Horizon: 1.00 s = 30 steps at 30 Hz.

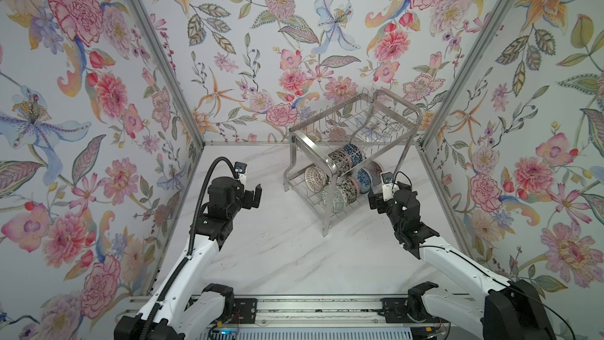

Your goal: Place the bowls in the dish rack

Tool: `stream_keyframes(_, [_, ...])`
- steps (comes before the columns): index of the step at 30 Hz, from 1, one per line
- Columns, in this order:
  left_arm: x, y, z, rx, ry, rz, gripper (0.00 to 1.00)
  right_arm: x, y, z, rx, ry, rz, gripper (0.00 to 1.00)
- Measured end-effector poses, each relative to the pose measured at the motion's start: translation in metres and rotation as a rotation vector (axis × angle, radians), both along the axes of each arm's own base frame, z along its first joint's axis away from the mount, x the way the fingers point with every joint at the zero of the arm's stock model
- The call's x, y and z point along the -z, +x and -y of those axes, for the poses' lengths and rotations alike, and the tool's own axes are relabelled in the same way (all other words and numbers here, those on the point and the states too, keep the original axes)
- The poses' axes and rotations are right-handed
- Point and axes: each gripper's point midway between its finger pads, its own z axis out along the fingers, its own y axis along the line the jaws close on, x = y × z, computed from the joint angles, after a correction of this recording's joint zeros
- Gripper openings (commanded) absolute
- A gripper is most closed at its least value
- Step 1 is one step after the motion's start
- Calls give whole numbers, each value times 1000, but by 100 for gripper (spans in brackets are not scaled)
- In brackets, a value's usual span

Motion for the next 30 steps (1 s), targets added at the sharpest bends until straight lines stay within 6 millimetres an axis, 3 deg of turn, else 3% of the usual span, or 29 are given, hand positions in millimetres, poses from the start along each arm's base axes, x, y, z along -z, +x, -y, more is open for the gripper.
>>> stream_keyframes(4, [-6, 3, -1, -9, -3, 31, 99, 18, -2, 4, 0, 36, -36, 99])
stream_keyframes(16, [1, 2, -3, -18, 5, 34, 99, 12, -7, -18, -113, 106, -48, 99])
stream_keyframes(19, [4, 1, -5, -22, 24, 26, 99, -7, -19, -42, -225, 144, -37, 99])
stream_keyframes(24, [8, 0, -6, -15, 47, 12, 99, -42, -61, -111, -525, 153, -29, 99])
stream_keyframes(27, [9, 1, -5, -12, 51, 9, 99, -48, -85, -145, -676, 127, -63, 99])
stream_keyframes(30, [10, 1, -5, -7, 57, 5, 99, -41, -102, -171, -788, 103, -119, 99])
